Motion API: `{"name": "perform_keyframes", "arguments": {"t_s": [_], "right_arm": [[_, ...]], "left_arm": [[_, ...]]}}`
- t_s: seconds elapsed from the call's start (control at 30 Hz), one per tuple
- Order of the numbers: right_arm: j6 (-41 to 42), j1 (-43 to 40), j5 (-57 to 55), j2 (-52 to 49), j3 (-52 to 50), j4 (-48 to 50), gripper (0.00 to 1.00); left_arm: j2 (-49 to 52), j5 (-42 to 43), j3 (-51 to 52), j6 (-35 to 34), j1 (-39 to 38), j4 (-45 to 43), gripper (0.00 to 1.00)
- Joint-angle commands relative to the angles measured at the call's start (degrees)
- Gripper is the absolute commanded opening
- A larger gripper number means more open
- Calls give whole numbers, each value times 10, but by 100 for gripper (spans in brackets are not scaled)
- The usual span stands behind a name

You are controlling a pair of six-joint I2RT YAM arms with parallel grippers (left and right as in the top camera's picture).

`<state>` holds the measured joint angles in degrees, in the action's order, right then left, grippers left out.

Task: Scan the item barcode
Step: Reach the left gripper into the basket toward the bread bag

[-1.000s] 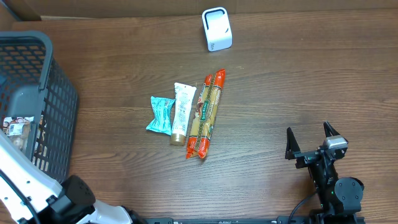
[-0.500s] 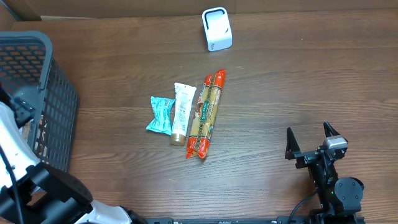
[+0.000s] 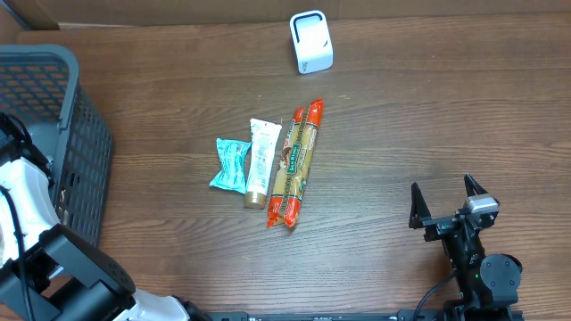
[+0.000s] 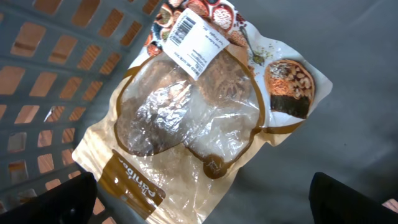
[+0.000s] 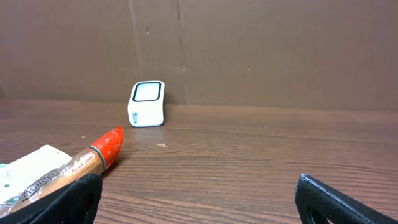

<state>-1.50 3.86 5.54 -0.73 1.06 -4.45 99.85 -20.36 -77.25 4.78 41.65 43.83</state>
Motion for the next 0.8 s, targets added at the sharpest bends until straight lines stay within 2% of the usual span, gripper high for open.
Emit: {"name": "perform_keyframes", "arguments": {"t_s": [0.0,0.07,0.13,0.33,0.53,0.77], "right_arm": [[-3,3,-5,6,-6,3,100],[-3,3,-5,6,-6,3,100],[-3,3,-5,6,-6,3,100],[-3,3,-5,6,-6,3,100],[-3,3,-5,6,-6,3,100],[-3,3,-5,6,-6,3,100]], "left_arm": [[60,-12,49,17,2,-9,99],[66,-17,49,13,2,-13,95],[64,-8,47,-13,2,-26,94],[58,176,-38,-27,8,-5,92],[58,186,-129,-6,8,59,98],[58,185,-138,42,16,73,100]]}}
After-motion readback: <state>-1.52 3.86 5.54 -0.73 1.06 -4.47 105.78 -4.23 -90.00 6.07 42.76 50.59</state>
